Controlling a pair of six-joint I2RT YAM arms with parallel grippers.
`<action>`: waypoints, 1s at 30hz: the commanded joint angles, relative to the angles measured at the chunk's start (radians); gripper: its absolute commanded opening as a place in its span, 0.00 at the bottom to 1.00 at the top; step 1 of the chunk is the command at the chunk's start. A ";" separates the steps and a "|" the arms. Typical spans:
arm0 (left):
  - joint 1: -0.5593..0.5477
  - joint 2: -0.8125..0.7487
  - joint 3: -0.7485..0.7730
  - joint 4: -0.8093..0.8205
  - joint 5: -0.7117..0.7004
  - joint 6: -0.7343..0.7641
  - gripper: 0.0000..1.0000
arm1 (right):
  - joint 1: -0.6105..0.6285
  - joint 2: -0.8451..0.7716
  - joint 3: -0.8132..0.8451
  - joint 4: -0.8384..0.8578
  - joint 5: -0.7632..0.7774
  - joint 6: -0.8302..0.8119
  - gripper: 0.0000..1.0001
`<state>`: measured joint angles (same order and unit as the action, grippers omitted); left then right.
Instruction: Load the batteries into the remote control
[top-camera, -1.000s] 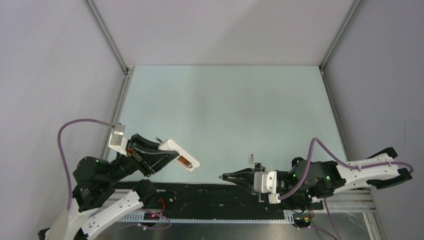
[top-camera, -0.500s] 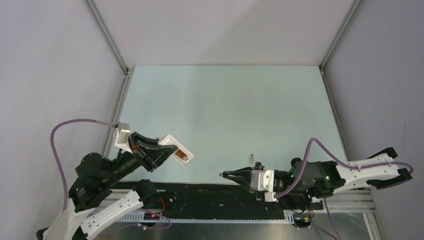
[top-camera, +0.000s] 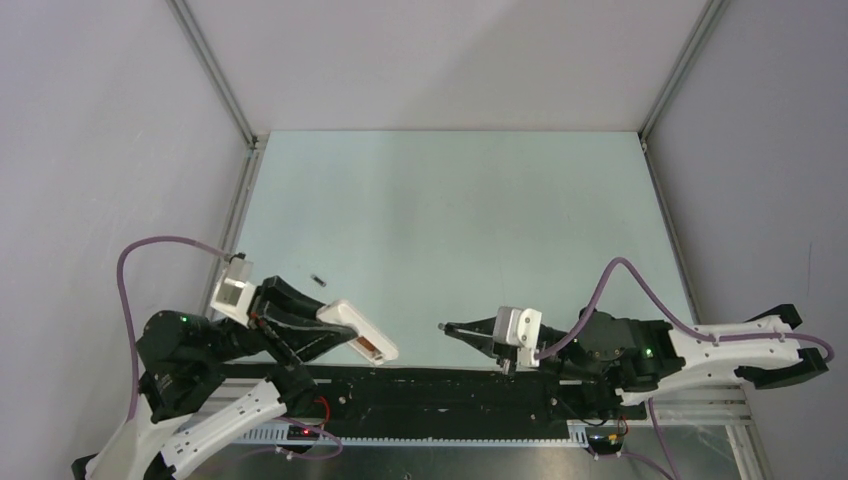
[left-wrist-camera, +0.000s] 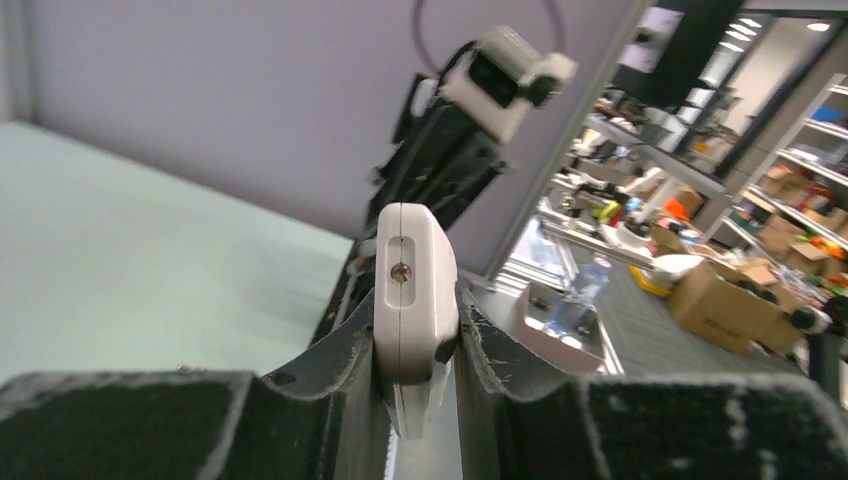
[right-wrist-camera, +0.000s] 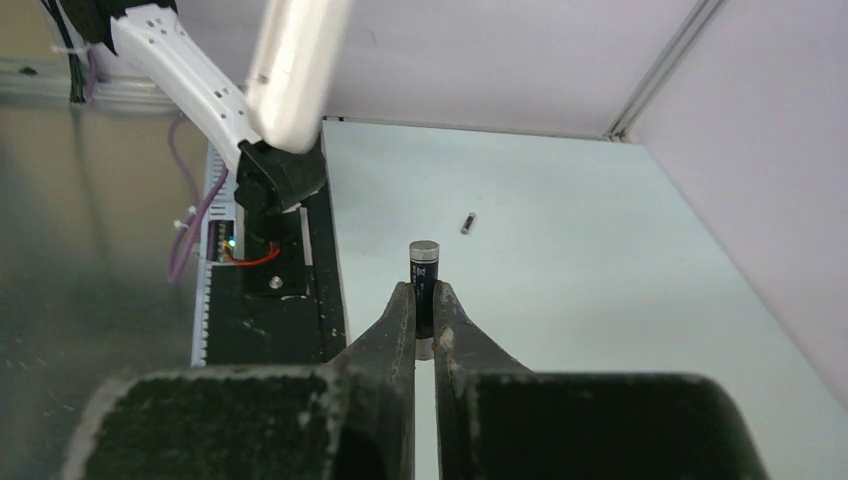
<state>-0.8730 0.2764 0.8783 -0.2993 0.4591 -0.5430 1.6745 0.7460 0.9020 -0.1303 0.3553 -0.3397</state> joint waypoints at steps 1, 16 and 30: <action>-0.004 0.007 -0.007 0.227 0.156 -0.095 0.00 | -0.036 -0.024 0.025 0.056 0.029 0.127 0.00; -0.004 0.067 -0.237 0.475 -0.001 -0.413 0.00 | -0.219 -0.042 0.123 -0.252 0.126 0.632 0.00; -0.004 0.167 -0.598 0.907 -0.232 -0.647 0.00 | -0.288 0.393 0.750 -1.217 0.059 0.931 0.00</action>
<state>-0.8730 0.4313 0.2897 0.4522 0.3157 -1.1473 1.3819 1.0485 1.5551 -1.0843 0.4679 0.4946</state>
